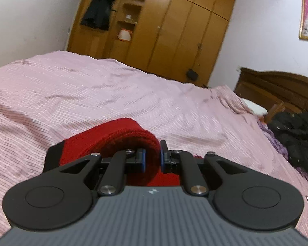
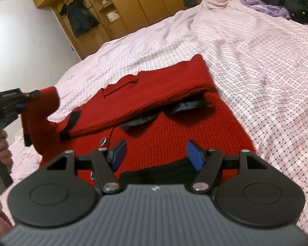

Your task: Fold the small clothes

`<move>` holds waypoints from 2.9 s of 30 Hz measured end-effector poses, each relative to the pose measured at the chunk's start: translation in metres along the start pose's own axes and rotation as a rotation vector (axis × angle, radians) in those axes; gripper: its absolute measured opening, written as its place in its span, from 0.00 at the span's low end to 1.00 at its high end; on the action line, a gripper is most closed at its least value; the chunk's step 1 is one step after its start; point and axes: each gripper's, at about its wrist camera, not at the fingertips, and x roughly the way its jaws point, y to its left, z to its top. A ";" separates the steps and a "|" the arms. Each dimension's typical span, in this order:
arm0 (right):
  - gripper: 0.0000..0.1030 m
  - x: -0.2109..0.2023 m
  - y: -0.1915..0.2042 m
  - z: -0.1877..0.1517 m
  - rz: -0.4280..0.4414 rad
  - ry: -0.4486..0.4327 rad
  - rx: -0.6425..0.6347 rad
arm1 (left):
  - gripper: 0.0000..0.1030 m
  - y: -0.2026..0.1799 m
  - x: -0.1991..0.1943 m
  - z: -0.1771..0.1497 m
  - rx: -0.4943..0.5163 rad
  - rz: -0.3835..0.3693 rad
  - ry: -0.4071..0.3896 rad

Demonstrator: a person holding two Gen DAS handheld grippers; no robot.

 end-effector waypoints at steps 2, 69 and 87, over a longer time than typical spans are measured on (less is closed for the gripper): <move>0.65 0.000 -0.004 0.000 0.002 -0.001 0.006 | 0.14 -0.013 0.008 -0.005 0.023 -0.015 0.013; 0.64 0.085 0.190 0.013 0.119 0.127 -0.723 | 0.61 0.078 -0.063 -0.075 -0.043 0.327 0.405; 0.44 0.150 0.225 0.005 0.020 0.098 -0.871 | 0.61 0.078 -0.061 -0.074 -0.064 0.294 0.402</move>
